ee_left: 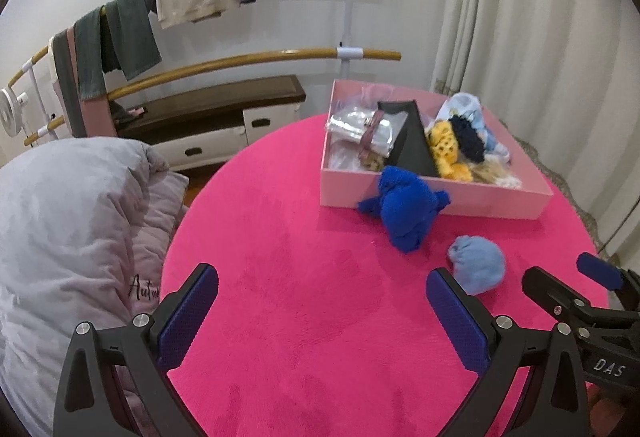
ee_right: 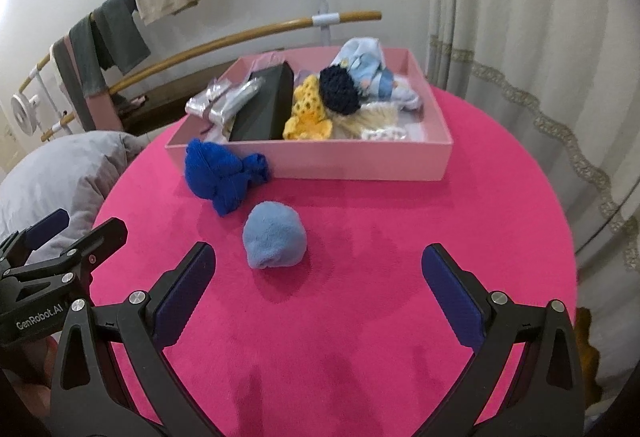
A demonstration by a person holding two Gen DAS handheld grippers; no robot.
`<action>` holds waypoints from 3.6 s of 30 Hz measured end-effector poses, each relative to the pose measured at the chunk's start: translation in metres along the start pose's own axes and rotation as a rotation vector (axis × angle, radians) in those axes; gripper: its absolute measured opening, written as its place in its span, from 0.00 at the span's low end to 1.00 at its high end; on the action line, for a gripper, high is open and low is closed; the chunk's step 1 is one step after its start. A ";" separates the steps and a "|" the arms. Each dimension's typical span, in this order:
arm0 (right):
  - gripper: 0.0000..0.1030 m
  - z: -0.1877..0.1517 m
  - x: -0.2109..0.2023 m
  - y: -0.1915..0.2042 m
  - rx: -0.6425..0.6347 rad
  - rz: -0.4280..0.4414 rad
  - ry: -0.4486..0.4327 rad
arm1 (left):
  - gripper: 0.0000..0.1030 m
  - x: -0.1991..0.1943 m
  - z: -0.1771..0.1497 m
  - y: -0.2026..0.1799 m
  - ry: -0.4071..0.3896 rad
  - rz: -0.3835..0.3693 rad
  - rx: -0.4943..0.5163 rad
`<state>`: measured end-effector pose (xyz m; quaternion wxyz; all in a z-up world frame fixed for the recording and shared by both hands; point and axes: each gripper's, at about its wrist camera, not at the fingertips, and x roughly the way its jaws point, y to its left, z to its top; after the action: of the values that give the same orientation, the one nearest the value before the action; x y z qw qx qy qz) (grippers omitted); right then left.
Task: Organize soft objects
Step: 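Move the left tool toward the royal-blue knit ball while the right tool approaches the light-blue fuzzy ball, then close the left tool on the royal-blue ball while the right tool closes on the light-blue ball, then lift and carry both knit balls over the pink box with both tools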
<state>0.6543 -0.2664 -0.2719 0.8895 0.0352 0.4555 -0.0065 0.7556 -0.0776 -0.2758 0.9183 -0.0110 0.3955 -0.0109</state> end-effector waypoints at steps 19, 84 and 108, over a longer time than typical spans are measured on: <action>0.39 0.005 0.072 0.017 -0.105 0.084 0.093 | 1.00 0.066 0.010 0.005 0.068 -0.001 -0.005; 0.39 -0.013 -0.063 -0.005 -0.053 0.005 -0.088 | 0.31 -0.054 -0.021 -0.017 -0.072 -0.141 0.074; 0.39 0.024 -0.097 -0.022 -0.024 0.021 -0.194 | 0.31 -0.105 0.008 -0.023 -0.179 -0.132 0.079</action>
<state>0.6162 -0.2916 -0.1807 0.9298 0.0286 0.3669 0.0046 0.6890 -0.0974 -0.1938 0.9470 -0.0017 0.3095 -0.0861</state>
